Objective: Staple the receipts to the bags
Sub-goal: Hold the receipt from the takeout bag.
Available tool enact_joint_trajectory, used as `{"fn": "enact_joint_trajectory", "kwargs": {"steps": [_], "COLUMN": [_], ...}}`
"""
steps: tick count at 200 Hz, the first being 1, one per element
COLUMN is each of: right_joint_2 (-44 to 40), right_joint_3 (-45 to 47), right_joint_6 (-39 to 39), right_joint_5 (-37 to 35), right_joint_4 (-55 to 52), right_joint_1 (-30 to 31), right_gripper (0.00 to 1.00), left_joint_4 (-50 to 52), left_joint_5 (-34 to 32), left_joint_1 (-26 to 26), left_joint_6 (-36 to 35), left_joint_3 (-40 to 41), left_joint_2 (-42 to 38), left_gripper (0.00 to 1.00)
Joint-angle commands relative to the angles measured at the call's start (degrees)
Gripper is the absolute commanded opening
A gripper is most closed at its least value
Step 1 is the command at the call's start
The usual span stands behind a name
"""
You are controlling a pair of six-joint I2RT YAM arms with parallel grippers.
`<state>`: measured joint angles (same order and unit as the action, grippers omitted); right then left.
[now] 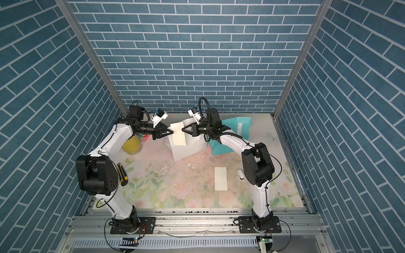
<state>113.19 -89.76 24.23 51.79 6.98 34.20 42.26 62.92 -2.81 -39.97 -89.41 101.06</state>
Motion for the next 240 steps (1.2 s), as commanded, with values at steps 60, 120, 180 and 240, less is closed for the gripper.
{"fn": "enact_joint_trajectory", "kwargs": {"steps": [60,120,180,240], "right_joint_2": [-0.9,2.1,3.3,4.5], "right_joint_3": [-3.7,-7.9,-8.6,-9.1], "right_joint_6": [-13.8,-14.4,-15.3,-12.2], "right_joint_5": [-0.3,0.3,0.4,0.6], "right_joint_4": [-9.1,-10.6,-12.5,-8.9], "right_joint_1": [1.3,1.6,2.0,2.2], "right_gripper": [0.00,0.00,0.00,0.00], "left_joint_4": [2.9,0.7,-1.6,-1.5], "left_joint_5": [0.5,-3.0,-4.3,-4.2], "left_joint_1": [0.0,0.1,0.1,0.0], "left_joint_6": [0.2,3.2,4.7,5.0], "left_joint_3": [-0.4,0.7,1.7,1.9], "left_joint_2": [-0.9,-3.2,-4.8,-4.2], "left_gripper": [0.43,0.34,0.41,0.35]}}
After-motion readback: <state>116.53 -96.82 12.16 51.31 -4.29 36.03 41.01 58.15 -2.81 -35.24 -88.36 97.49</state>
